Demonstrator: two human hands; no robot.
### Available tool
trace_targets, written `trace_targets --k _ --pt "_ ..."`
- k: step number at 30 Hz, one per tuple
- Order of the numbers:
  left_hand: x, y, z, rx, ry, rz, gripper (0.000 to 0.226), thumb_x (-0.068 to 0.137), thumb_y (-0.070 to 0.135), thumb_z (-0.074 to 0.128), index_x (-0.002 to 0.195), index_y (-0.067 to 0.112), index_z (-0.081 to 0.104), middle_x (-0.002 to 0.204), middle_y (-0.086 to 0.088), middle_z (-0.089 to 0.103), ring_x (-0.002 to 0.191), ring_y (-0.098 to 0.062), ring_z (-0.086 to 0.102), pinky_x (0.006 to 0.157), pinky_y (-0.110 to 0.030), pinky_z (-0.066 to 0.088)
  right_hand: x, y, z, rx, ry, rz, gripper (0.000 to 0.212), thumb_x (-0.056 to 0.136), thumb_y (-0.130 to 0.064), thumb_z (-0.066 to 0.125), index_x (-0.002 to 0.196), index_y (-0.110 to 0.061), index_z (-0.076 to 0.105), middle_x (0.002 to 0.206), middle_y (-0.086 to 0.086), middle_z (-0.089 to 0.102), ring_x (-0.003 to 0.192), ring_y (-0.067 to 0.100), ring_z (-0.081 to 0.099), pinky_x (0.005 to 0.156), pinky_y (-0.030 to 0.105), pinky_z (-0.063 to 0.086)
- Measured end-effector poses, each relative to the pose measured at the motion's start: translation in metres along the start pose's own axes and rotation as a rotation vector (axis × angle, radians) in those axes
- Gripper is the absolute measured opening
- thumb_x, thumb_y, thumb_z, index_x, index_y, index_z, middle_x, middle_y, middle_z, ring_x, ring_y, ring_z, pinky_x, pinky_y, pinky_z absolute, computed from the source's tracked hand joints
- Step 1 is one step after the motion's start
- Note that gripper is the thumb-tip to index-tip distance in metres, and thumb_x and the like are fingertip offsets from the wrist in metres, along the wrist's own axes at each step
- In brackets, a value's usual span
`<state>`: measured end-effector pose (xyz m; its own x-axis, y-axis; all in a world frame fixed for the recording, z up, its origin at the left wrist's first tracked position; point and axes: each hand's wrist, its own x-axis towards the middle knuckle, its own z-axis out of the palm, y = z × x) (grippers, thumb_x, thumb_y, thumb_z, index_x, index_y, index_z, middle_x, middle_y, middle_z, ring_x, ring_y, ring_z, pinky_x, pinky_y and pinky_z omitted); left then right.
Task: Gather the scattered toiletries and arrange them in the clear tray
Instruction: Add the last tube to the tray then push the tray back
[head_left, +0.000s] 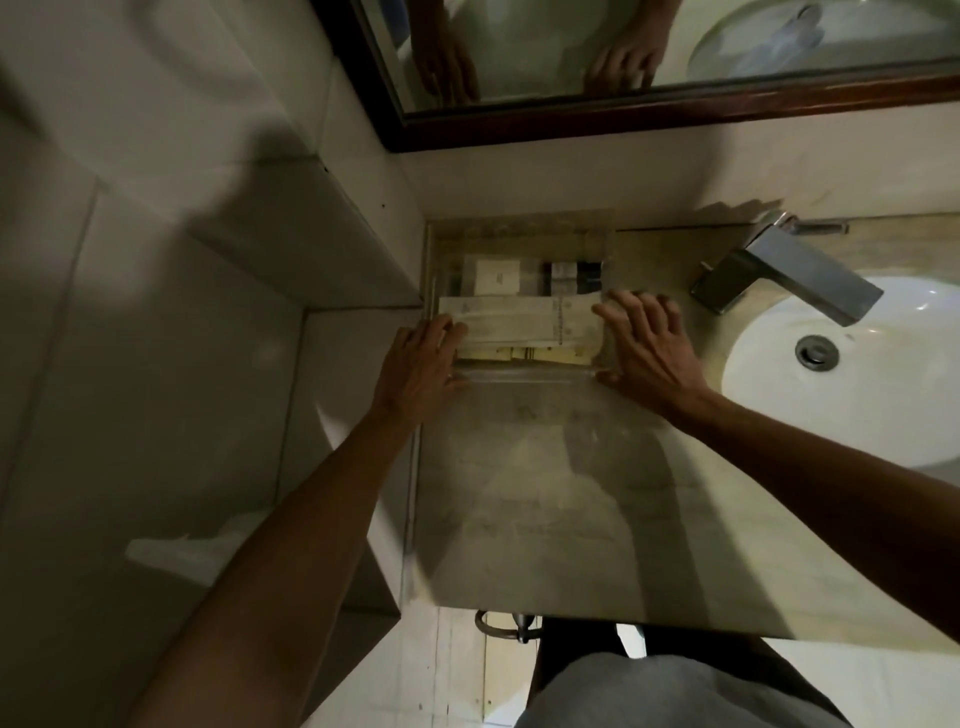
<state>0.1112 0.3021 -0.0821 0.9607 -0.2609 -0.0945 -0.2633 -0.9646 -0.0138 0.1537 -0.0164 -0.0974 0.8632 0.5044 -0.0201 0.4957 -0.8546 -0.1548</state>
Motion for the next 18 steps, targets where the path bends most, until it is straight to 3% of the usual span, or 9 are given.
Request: trace_targets --k 7,14,18 --pt "0.037 -0.006 -0.005 -0.031 0.003 -0.070 0.082 0.068 0.037 0.083 0.136 0.018 0.040 0.138 -0.012 0.043 0.117 -0.032 0.048 0.095 -0.045 0.040 0.033 0.003 -0.003 0.053 0.050 0.120 0.096 0.071 -0.051 0.077 0.145 -0.012 0.029 0.147 0.020 0.032 0.133 0.039 0.030 0.115 0.058 0.019" --pt "0.046 -0.006 -0.006 -0.058 0.028 -0.045 0.078 0.069 0.029 0.082 0.136 0.018 0.043 0.135 -0.012 0.045 0.118 -0.032 0.046 0.095 -0.046 0.038 0.048 0.002 0.004 0.054 0.093 0.085 0.085 0.073 -0.049 0.074 0.139 -0.014 0.033 0.145 0.019 0.034 0.130 0.038 0.033 0.114 0.056 0.020" --pt "0.039 0.005 -0.002 -0.040 0.025 -0.121 0.077 0.073 0.026 0.079 0.139 0.019 0.039 0.138 -0.011 0.042 0.120 -0.031 0.046 0.096 -0.046 0.039 0.047 0.003 0.006 0.080 0.006 0.118 0.091 0.072 -0.050 0.074 0.143 -0.017 0.029 0.149 0.017 0.029 0.134 0.038 0.029 0.115 0.059 0.018"
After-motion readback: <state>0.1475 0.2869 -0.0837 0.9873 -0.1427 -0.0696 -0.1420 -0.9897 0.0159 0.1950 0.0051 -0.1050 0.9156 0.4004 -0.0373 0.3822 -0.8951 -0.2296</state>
